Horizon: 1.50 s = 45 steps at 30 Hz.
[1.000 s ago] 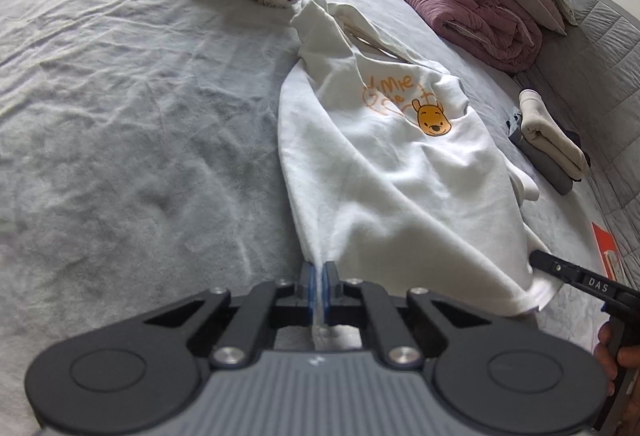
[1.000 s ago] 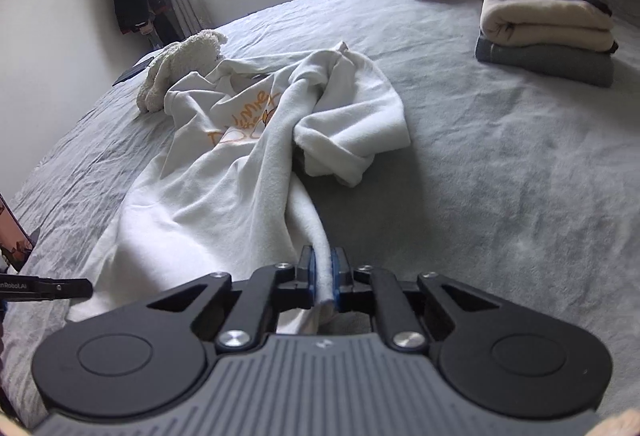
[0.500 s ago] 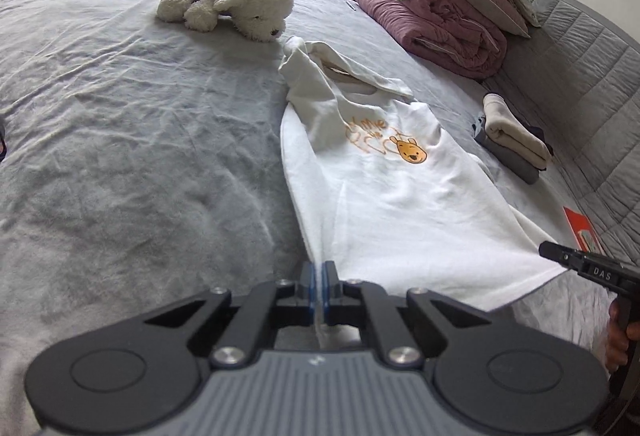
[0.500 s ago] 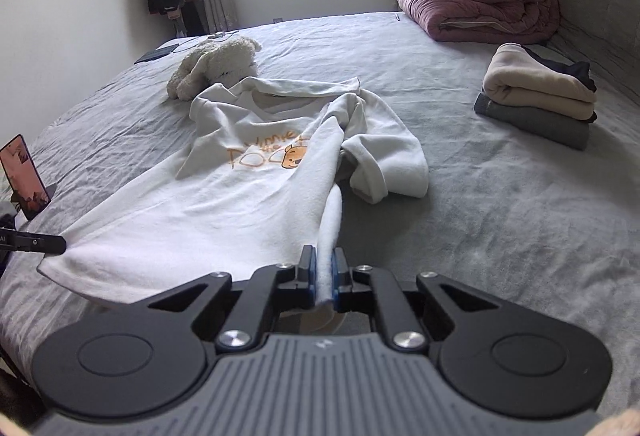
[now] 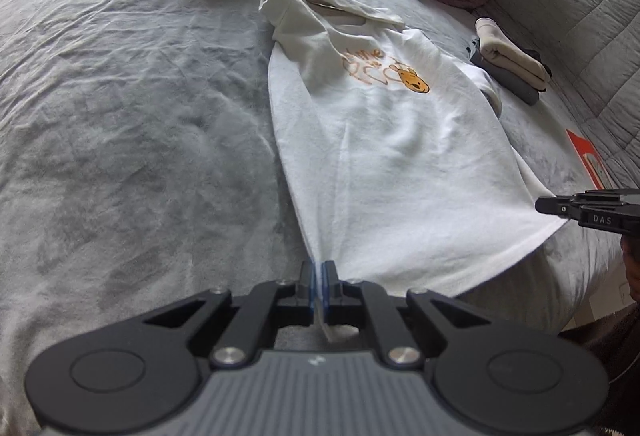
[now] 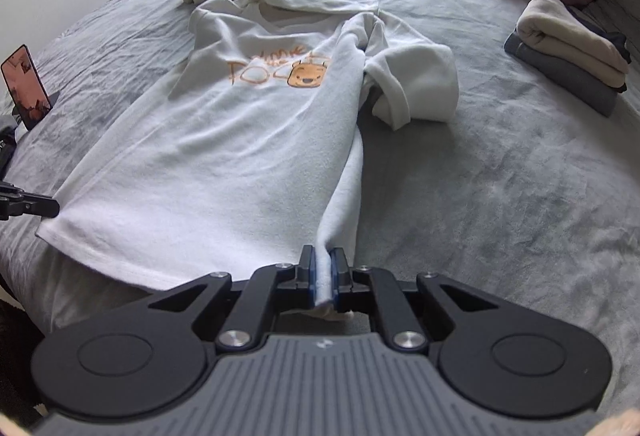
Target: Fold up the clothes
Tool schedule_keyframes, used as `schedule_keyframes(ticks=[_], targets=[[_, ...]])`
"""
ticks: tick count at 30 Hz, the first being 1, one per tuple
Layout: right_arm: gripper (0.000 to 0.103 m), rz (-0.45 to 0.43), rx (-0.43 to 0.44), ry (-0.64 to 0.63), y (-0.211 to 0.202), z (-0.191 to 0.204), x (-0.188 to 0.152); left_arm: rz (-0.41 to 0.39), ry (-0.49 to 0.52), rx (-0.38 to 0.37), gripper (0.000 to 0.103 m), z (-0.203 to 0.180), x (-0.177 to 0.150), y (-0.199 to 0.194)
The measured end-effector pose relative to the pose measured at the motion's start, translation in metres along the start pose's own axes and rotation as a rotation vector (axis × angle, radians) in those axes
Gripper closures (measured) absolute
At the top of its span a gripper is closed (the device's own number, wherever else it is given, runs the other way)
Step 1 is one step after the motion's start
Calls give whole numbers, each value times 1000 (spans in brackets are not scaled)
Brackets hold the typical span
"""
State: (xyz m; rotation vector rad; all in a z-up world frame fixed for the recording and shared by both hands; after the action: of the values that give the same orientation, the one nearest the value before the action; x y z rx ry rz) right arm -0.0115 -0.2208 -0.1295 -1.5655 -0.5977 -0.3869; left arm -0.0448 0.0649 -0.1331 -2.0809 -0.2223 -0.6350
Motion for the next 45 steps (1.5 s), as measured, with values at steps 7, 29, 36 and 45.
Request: schedule_keyframes(ticks=[7, 29, 36, 45], targets=[[69, 1, 14, 38, -5, -3, 15, -1, 0, -25, 59, 2, 14, 1], [58, -119, 154, 132, 23, 80, 147, -248, -302, 144, 60, 73, 131, 16], [54, -171, 157, 37, 54, 131, 190, -298, -355, 149, 60, 87, 146, 6], [51, -267, 105, -12, 104, 174, 231, -291, -417, 184, 60, 108, 147, 13]])
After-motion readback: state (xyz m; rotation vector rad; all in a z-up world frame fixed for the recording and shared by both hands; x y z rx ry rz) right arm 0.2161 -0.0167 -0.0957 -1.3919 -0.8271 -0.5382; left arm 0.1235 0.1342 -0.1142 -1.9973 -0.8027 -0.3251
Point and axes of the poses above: each gripper's, at about its wrist camera, not at the fingertips, and y roughly the way its jaws point, z to its left, x to its top, the point moved 10 cm from there along y, roughly the way its jaws point, and after that the axes turned 12 degrees about -x, right-handed, at the moved point
